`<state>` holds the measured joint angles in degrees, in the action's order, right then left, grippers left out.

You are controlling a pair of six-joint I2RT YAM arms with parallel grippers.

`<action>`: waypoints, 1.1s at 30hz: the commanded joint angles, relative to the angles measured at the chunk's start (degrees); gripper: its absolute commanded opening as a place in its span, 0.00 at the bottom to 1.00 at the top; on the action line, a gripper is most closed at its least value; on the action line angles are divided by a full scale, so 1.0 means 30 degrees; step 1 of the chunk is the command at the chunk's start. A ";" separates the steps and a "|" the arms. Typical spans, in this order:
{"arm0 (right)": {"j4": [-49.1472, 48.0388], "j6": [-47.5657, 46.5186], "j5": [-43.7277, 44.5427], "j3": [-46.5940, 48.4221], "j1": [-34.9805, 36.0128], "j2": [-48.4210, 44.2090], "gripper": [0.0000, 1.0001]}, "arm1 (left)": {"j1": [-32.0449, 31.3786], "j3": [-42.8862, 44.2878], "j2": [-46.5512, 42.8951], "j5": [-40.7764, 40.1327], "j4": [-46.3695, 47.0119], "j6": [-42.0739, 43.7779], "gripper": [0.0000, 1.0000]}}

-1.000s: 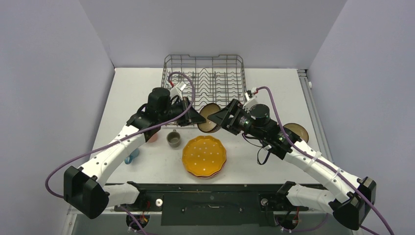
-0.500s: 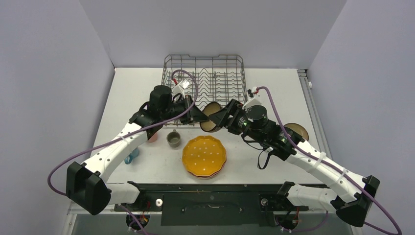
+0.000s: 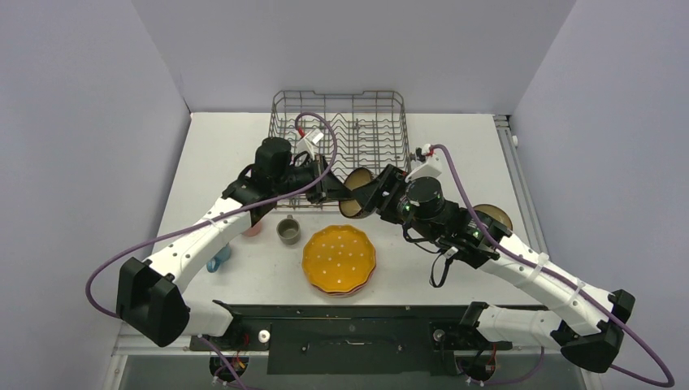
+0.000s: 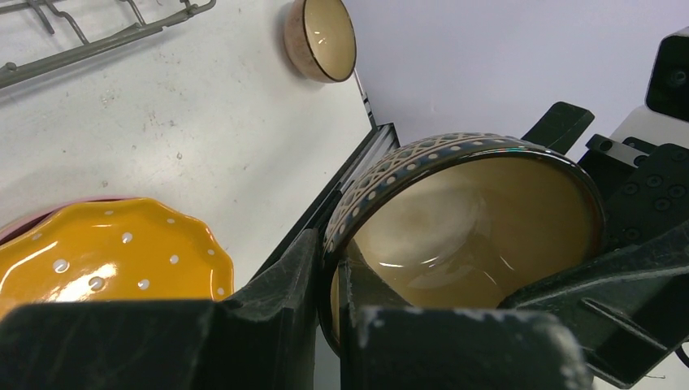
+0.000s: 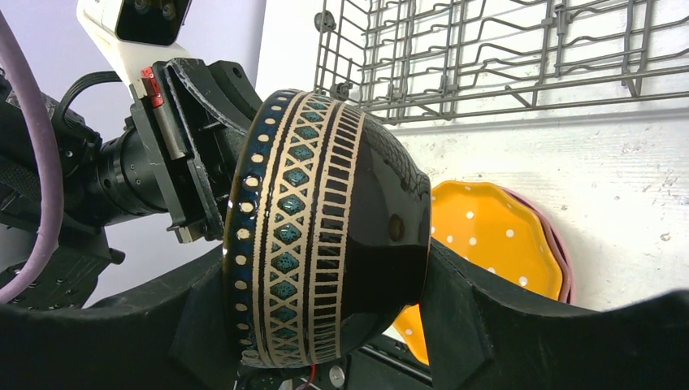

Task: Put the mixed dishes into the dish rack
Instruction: Adjust the bowl.

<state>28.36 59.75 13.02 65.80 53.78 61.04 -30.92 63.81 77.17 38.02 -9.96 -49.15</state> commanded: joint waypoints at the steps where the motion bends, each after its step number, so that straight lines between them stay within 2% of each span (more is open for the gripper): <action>1: 0.0921 -0.1869 0.1712 0.1302 0.0231 -0.0349 0.00 | 0.0286 0.1009 0.0000 -0.0651 -0.0097 -0.0806 0.04; 5: 0.1255 -0.2142 0.2077 0.1628 0.0319 -0.0235 0.00 | 0.0286 0.1033 -0.0147 -0.0809 -0.0376 -0.0668 0.10; 7: 0.1440 -0.2265 0.2224 0.1765 0.0350 -0.0179 0.00 | 0.0312 0.1135 -0.0186 -0.0922 -0.0695 -0.0522 0.19; 11: 0.1615 -0.2443 0.2564 0.1906 0.0353 -0.0200 0.00 | 0.0337 0.1513 -0.0229 -0.1168 -0.1344 -0.0037 0.30; 17: 0.2109 -0.2976 0.3108 0.2575 0.0354 0.0176 0.00 | 0.0596 0.1898 -0.0384 -0.1311 -0.2051 0.0702 0.40; 23: 0.2595 -0.3994 0.3413 0.3551 0.0091 0.1007 0.00 | 0.1556 0.2184 -0.0917 -0.1683 -0.3568 0.2124 0.45; 33: 0.3791 -0.6785 0.2862 0.6457 -0.1515 0.3672 0.00 | 0.3460 0.1795 -0.1924 -0.2062 -0.5800 0.4429 0.48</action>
<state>41.98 44.42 20.56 79.61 51.53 70.26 -22.06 67.44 74.02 32.84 -24.71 -40.60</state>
